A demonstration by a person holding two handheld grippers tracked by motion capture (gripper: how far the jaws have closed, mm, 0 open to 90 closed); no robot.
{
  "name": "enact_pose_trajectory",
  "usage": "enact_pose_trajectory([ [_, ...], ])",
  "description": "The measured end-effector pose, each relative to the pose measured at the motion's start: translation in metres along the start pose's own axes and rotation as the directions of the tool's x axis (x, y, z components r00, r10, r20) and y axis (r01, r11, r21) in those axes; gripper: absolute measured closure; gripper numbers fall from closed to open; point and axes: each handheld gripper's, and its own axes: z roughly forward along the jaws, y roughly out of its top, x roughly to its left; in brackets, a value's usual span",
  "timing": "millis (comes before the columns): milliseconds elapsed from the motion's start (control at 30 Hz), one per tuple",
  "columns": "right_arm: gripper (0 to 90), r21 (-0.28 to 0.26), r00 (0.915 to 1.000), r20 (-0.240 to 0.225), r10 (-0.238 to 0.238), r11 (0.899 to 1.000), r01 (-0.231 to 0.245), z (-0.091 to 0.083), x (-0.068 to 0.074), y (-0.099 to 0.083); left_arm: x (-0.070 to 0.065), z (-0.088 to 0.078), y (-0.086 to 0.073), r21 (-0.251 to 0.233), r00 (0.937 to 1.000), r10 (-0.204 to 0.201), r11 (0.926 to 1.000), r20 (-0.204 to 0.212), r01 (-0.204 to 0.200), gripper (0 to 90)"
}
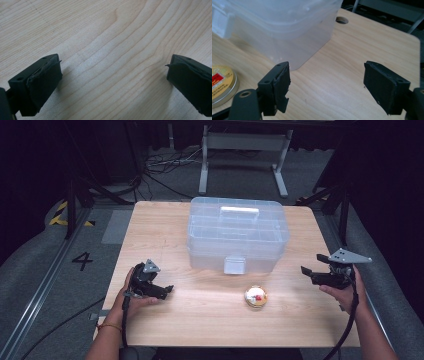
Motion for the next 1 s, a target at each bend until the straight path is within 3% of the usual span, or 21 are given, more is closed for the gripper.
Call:
enact_pose_trajectory([
  [100, 22.6, -0.022, 0.9999, 0.009, 0.009, 1.000, -0.009, -0.004, -0.005, 0.013, 0.000, 0.000, 0.000, 0.000, 1.0000, 0.000, 1.0000, 0.000, 0.000, 0.2],
  [200, 22.6, -0.030, 0.9995, 0.031, 0.000, 1.000, 0.001, -0.008, -0.008, 0.029, 0.000, 0.000, 0.000, -0.001, 1.0000, -0.001, 1.0000, -0.001, 0.001, 0.2],
  [233, 22.7, -0.040, 0.9992, 0.038, -0.016, 0.999, 0.017, -0.011, -0.009, 0.046, 0.000, 0.000, 0.000, 0.001, 1.0000, -0.002, 1.0000, -0.002, 0.002, 0.2],
  [400, 23.3, -0.049, 0.9985, 0.041, -0.036, 0.998, 0.038, -0.012, -0.008, 0.067, 0.000, 0.000, 0.000, -0.001, 1.0000, -0.003, 1.0000, -0.003, 0.003, 0.2],
  [533, 23.9, -0.058, 0.9973, 0.031, -0.067, 0.996, 0.068, -0.006, -0.004, 0.099, -0.001, 0.000, 0.000, 0.000, 1.0000, -0.004, 1.0000, -0.005, 0.004, 0.2],
  [767, 25.6, -0.017, 0.9957, -0.024, -0.089, 0.996, 0.089, 0.014, 0.008, 0.126, 0.000, 0.000, 0.003, 0.015, 1.0000, -0.007, 0.9999, 0.003, 0.007, 0.9],
  [833, 26.0, -0.010, 0.9953, -0.040, -0.088, 0.996, 0.088, 0.021, 0.012, 0.132, 0.002, -0.001, 0.005, 0.003, 0.9999, 0.014, 0.9999, 0.009, -0.014, 5.6],
  [900, 26.7, 0.007, 0.9936, -0.054, -0.099, 0.995, 0.100, 0.030, 0.019, 0.138, 0.002, 0.000, 0.012, 0.000, 0.9997, 0.004, 1.0000, 0.025, -0.004, 19.5],
  [967, 27.3, 0.015, 0.9911, -0.063, -0.117, 0.993, 0.119, 0.039, 0.027, 0.145, 0.003, 0.001, 0.018, 0.000, 0.9995, -0.002, 1.0000, 0.032, 0.002, 14.6],
  [1000, 27.9, 0.018, 0.9896, -0.065, -0.128, 0.991, 0.130, 0.042, 0.030, 0.149, 0.003, 0.002, 0.029, -0.015, 0.9989, 0.020, 0.9997, 0.042, -0.020, 16.7],
])
